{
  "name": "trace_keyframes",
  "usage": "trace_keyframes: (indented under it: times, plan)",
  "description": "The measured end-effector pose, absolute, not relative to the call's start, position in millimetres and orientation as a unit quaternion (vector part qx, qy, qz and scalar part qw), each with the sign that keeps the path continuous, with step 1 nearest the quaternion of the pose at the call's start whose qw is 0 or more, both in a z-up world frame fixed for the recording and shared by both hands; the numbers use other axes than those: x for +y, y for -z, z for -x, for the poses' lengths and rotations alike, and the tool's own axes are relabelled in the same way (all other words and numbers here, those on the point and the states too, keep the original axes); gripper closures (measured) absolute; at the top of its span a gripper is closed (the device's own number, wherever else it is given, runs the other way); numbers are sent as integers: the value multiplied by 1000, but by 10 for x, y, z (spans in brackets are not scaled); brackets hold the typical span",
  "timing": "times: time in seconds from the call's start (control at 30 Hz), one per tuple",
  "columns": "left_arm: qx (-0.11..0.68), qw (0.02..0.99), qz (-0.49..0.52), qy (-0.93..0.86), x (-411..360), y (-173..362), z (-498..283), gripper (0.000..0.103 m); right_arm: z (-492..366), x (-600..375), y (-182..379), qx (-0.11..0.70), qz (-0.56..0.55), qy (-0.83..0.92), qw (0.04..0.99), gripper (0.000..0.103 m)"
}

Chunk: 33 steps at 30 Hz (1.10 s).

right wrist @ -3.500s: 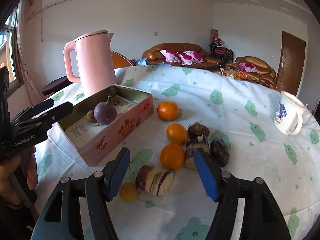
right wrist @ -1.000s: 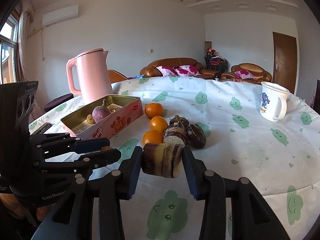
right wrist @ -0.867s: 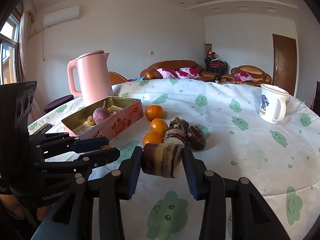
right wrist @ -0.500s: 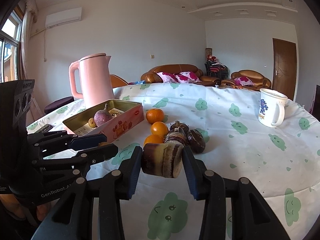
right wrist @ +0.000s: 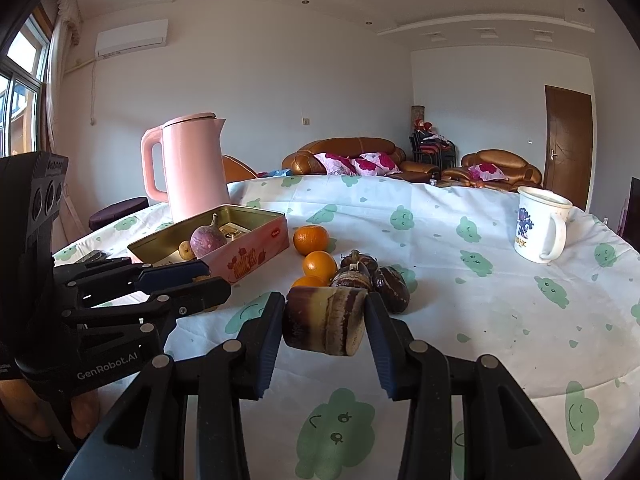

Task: Organize fruits
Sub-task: 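Lift the held potato and cake roll off the table with both grippers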

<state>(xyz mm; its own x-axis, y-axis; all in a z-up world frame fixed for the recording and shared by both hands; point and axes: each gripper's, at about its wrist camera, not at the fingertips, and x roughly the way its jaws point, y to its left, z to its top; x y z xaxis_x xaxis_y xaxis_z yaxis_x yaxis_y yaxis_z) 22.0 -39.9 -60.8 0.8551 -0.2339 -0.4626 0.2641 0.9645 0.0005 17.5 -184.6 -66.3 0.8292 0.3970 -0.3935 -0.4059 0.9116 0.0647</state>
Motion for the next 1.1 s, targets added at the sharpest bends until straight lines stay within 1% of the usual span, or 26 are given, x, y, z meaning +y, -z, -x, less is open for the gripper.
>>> trace_keyframes:
  times: [1.1]
  plan:
    - [177,978,-25,106,-375,540,-49,74,-45,-1863,630,163,16,-207,965,60]
